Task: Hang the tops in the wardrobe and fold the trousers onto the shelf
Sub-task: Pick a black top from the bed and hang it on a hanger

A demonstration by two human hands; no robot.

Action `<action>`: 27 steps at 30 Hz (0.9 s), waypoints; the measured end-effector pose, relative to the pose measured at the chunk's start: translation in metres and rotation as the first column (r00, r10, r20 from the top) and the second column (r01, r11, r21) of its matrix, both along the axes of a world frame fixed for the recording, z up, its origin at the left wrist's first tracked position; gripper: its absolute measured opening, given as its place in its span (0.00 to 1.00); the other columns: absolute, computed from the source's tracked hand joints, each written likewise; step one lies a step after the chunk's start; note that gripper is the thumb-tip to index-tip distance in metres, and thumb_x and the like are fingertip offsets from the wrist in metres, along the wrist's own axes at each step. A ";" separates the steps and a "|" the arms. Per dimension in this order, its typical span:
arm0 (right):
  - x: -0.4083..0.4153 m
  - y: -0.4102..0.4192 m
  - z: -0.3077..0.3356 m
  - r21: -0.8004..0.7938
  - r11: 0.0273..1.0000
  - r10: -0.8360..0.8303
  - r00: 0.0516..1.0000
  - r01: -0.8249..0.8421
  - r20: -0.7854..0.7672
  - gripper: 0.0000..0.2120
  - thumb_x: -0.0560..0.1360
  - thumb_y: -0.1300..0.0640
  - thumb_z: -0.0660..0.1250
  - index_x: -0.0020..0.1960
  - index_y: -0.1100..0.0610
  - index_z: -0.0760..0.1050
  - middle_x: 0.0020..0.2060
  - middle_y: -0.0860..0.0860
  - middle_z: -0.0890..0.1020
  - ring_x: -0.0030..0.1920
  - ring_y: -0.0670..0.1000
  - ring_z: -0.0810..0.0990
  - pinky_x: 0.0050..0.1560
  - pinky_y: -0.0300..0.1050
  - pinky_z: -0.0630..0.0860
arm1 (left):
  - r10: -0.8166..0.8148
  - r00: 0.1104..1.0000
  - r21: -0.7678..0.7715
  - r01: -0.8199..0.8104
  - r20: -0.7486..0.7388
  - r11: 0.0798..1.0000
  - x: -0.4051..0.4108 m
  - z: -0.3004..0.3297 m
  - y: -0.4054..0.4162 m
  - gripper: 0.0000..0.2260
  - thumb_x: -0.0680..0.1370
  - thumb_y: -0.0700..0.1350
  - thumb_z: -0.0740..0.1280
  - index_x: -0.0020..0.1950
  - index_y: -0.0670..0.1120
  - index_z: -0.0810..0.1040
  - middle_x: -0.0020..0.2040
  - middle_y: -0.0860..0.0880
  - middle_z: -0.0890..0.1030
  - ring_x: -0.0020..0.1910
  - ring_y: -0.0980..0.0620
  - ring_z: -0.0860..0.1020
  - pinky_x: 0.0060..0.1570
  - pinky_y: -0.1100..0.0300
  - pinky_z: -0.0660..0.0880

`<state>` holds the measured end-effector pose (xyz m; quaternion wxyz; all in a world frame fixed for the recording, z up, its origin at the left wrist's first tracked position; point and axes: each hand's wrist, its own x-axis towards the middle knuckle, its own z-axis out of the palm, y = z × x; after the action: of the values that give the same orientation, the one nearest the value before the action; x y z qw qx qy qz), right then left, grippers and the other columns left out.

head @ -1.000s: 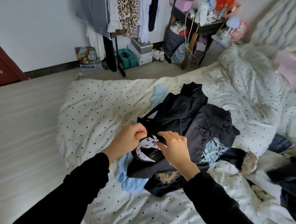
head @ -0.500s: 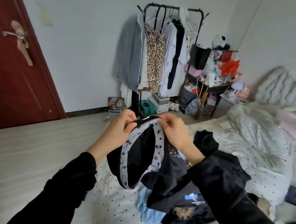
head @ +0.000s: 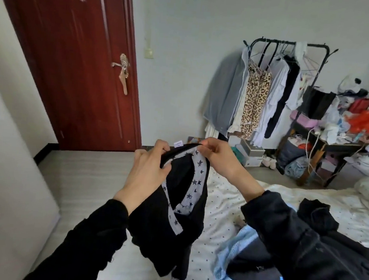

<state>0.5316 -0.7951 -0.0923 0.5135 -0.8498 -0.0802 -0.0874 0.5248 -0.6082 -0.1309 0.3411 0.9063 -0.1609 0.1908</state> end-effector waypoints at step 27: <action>-0.065 -0.189 0.023 -0.334 0.746 -0.583 0.807 0.576 0.092 0.05 0.78 0.55 0.63 0.44 0.54 0.75 0.41 0.52 0.78 0.50 0.57 0.77 0.55 0.52 0.71 | -0.497 0.861 -0.071 0.492 -0.106 0.868 0.020 0.072 -0.187 0.14 0.78 0.47 0.65 0.45 0.37 0.80 0.41 0.38 0.80 0.39 0.47 0.74 0.37 0.59 0.64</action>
<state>0.4669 -0.9841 -0.0693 0.3041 -0.9099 0.1782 -0.2189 0.5452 -0.7952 -0.0584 0.4066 0.8372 -0.3629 0.0452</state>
